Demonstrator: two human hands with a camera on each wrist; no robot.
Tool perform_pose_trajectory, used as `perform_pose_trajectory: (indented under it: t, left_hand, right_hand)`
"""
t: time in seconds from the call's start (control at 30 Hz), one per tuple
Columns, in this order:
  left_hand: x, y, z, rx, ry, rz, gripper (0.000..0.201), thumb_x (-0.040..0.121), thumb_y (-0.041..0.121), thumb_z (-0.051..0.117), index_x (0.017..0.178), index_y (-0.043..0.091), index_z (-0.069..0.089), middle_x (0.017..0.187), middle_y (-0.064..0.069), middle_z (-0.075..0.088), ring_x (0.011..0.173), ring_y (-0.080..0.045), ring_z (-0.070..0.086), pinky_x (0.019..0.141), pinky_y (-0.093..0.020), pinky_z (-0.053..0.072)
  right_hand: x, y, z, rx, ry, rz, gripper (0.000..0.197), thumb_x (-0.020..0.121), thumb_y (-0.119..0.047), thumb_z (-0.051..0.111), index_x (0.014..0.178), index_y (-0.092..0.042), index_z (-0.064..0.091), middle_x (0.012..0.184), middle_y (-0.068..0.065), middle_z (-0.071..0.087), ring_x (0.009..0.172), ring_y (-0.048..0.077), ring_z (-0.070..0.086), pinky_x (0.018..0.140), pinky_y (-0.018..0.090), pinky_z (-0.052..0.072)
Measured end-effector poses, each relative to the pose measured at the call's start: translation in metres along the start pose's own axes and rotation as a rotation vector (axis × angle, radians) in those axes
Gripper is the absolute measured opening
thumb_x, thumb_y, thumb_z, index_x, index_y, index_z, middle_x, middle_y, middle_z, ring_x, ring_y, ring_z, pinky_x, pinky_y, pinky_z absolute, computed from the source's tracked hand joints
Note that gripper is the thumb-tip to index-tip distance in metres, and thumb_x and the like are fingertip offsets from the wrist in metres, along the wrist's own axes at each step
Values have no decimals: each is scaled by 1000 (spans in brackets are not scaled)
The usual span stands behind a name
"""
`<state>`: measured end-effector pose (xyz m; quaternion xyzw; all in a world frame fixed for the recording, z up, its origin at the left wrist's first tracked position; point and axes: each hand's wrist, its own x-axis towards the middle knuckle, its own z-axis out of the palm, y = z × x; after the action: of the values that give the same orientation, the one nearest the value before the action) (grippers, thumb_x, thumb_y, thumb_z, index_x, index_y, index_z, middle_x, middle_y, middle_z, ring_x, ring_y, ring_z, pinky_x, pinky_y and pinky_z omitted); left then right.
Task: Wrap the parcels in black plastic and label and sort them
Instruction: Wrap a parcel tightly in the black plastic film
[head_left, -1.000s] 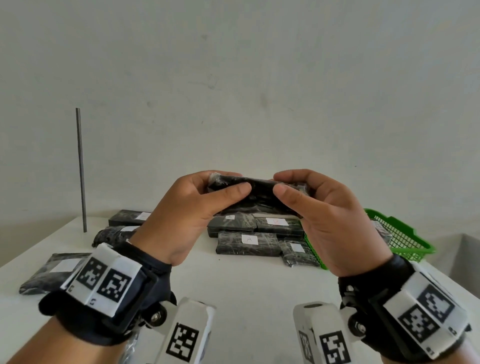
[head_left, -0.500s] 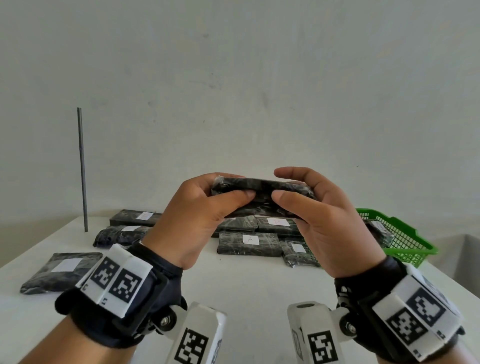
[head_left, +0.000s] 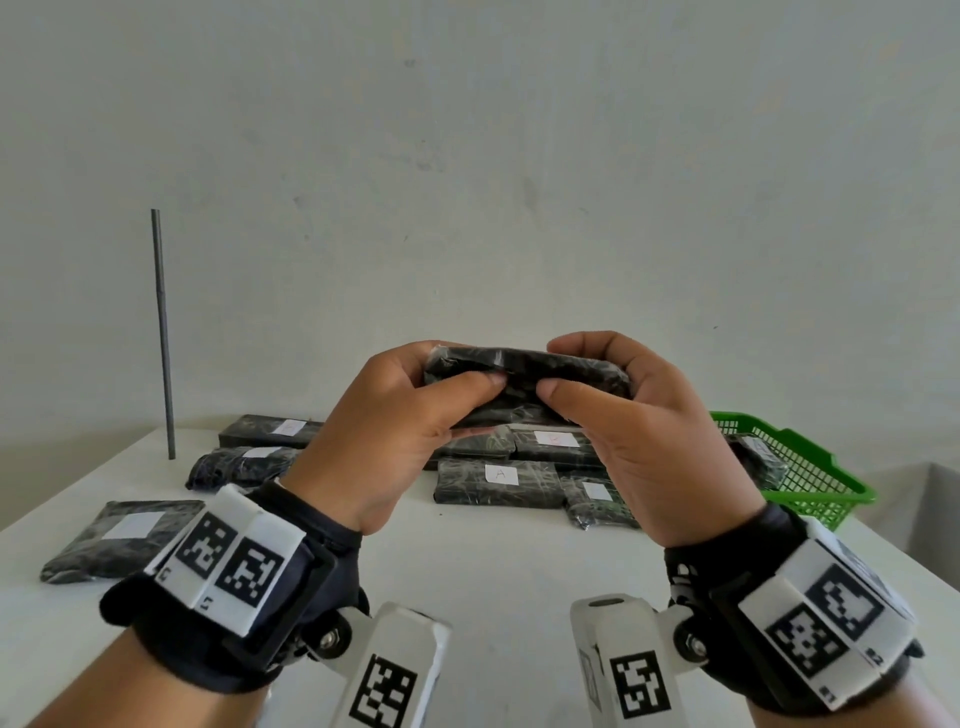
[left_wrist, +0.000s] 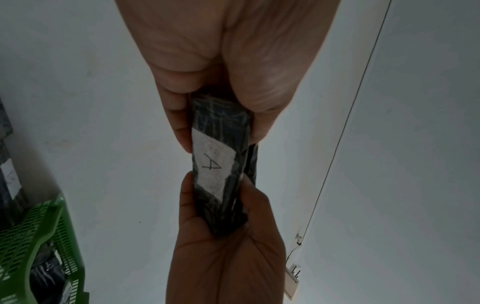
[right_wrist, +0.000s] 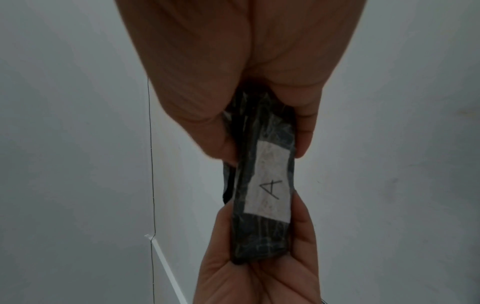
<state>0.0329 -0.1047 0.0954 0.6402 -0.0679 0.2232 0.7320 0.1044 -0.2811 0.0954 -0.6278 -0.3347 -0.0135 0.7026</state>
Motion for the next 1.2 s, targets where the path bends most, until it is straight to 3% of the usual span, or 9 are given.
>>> perform_pose_trajectory:
  t: [0.13,0.3,0.43,0.6,0.73,0.83,0.93,1.07,1.2]
  left_hand:
    - [1,1,-1,-18,-36,-40,15,91,11,74,104,3,74,104,-16,78,99,-24,77,83,-30,63]
    - [3,0,-1,-44,-7,-41,14,99,3,60,101,3,74,104,-16,79,97,-23,77,82,-31,63]
    - [2,2,0,-91,-41,-99,15,100,1,59,105,-2,72,104,-16,79,96,-23,76,87,-34,63]
    - [1,4,0,-92,-52,-127,23,101,-4,50,105,0,73,103,-14,80,95,-22,78,87,-34,64]
    - [0,4,2,-118,-66,-154,22,100,-1,51,107,-4,71,103,-17,79,93,-21,77,87,-33,63]
    - [0,3,3,-98,-48,-146,25,101,-5,47,103,-2,72,100,-15,79,91,-19,77,82,-29,64]
    - [0,4,4,-82,-64,-140,24,101,2,49,101,1,74,102,-14,79,94,-19,76,86,-31,63]
    - [0,2,4,-53,-30,-128,28,102,-2,45,106,0,73,110,-16,78,103,-23,75,90,-32,63]
    - [-1,5,3,-97,-78,-142,27,101,4,47,104,0,73,102,-14,79,95,-20,76,91,-34,62]
  right_hand:
    - [1,1,-1,16,11,-6,17,79,-17,72,96,-19,75,91,11,72,90,28,70,95,50,56]
    - [1,-2,-3,47,-6,31,37,77,-16,62,112,-18,72,110,25,74,109,40,71,107,53,51]
    - [3,0,-7,35,11,23,39,77,-15,55,110,-20,74,113,21,76,113,39,71,111,56,50]
    - [3,0,-8,193,-44,57,47,74,-6,51,117,-5,68,106,21,75,102,30,73,99,37,57]
    - [5,3,-8,155,5,58,43,76,-8,54,116,-5,68,101,17,77,95,28,75,93,40,58]
    - [3,3,-5,83,25,50,39,75,-12,67,114,-12,71,108,25,75,103,39,74,107,51,53]
    - [3,4,-3,59,70,31,32,73,-14,74,104,-16,73,101,21,75,98,34,73,108,57,53]
    - [3,5,0,60,59,14,36,74,-14,76,109,-17,69,95,12,72,91,29,69,101,55,54]
    - [2,3,1,53,69,14,31,72,-17,78,102,-17,70,94,12,73,91,31,70,101,56,54]
